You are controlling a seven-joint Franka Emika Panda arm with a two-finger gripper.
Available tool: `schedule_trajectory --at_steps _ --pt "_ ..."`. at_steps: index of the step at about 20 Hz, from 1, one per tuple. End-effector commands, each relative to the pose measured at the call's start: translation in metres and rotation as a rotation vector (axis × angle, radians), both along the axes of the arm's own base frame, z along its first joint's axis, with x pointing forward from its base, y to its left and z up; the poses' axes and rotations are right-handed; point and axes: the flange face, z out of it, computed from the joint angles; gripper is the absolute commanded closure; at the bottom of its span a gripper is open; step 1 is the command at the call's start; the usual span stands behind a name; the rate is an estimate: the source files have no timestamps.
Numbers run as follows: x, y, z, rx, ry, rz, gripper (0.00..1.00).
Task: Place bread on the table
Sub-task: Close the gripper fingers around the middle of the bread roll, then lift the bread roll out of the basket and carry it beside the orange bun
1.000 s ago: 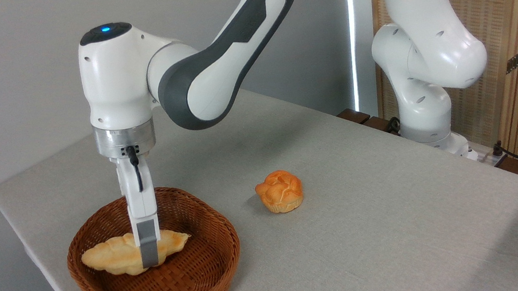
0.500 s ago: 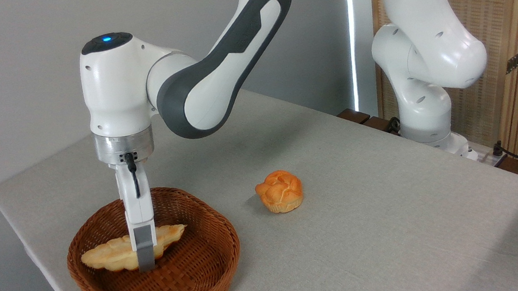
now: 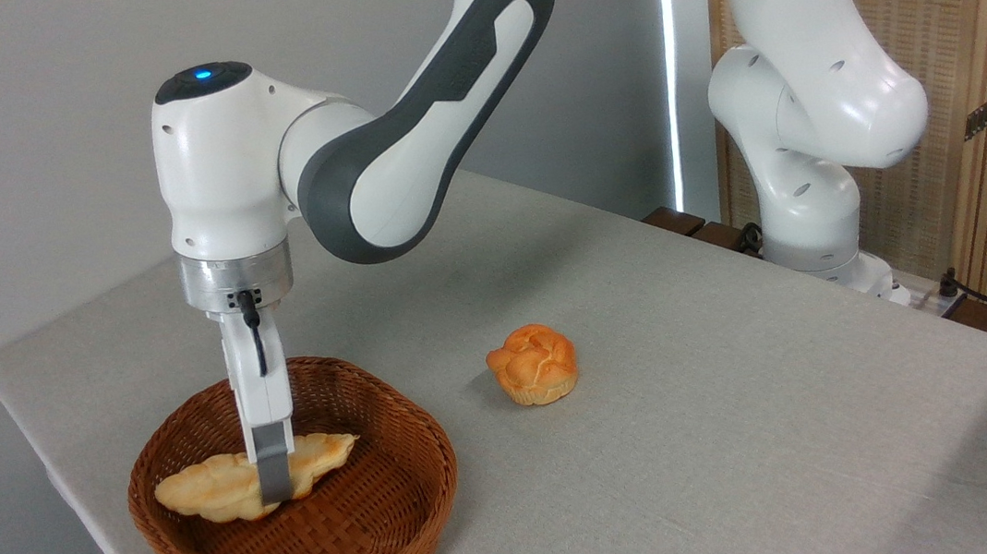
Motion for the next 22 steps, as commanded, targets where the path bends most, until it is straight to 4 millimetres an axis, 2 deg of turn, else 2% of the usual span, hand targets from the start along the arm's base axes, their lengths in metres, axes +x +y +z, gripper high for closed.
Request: schedule_trajectory --at_steps 1,11,13,14,15,17,19,21,22 --pt "0.001 0.002 -0.002 -0.006 -0.021 0.018 0.80" --pt "0.000 0.004 0.008 -0.057 -0.021 0.059 0.81" --pt "-0.001 0.007 0.021 -0.082 -0.032 0.080 0.80" --pt "-0.004 0.011 0.035 -0.093 -0.047 0.093 0.80" --pt "-0.009 0.015 0.050 -0.093 -0.044 0.097 0.80" --pt "-0.021 0.038 0.073 -0.081 -0.003 0.119 0.80" --pt "-0.033 0.052 0.088 -0.072 0.043 0.133 0.80" --pt "-0.061 0.058 0.100 -0.059 0.098 0.138 0.79" --pt "-0.074 0.068 0.106 -0.055 0.112 0.151 0.79"
